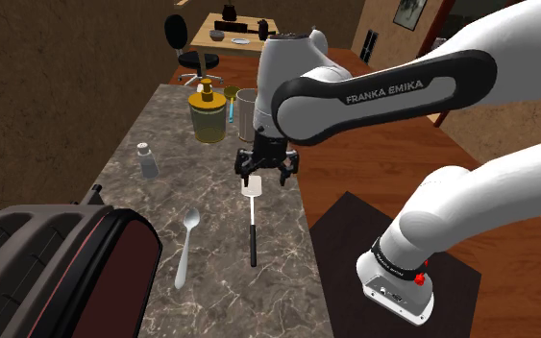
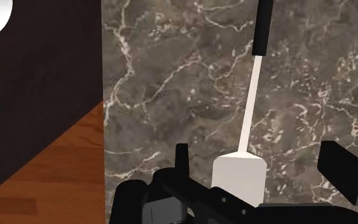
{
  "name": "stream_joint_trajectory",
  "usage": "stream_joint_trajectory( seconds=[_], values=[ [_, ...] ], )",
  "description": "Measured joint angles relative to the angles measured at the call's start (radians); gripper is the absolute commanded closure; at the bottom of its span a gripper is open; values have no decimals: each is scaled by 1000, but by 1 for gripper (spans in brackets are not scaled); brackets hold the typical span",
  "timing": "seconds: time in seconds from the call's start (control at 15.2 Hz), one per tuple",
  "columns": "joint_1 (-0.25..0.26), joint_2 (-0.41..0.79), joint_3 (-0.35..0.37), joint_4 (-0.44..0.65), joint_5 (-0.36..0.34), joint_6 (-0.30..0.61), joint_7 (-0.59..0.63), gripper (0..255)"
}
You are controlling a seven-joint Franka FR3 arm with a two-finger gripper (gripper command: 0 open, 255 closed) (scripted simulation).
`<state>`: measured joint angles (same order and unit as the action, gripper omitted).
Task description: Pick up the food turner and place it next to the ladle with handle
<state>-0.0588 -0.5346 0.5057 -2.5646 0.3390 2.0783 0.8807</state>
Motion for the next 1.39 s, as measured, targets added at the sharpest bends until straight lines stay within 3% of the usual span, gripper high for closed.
stream_joint_trajectory(
  seconds=[0.4,0.79,1.19,1.25,1.39],
  values=[
    [-24,148,113,6,10,110,165,0],
    [-33,216,147,-29,3,209,184,0],
    [-33,219,150,-33,3,218,185,0],
    [-33,219,150,-33,3,218,185,255],
    [-33,219,150,-33,3,218,185,255]
  ],
)
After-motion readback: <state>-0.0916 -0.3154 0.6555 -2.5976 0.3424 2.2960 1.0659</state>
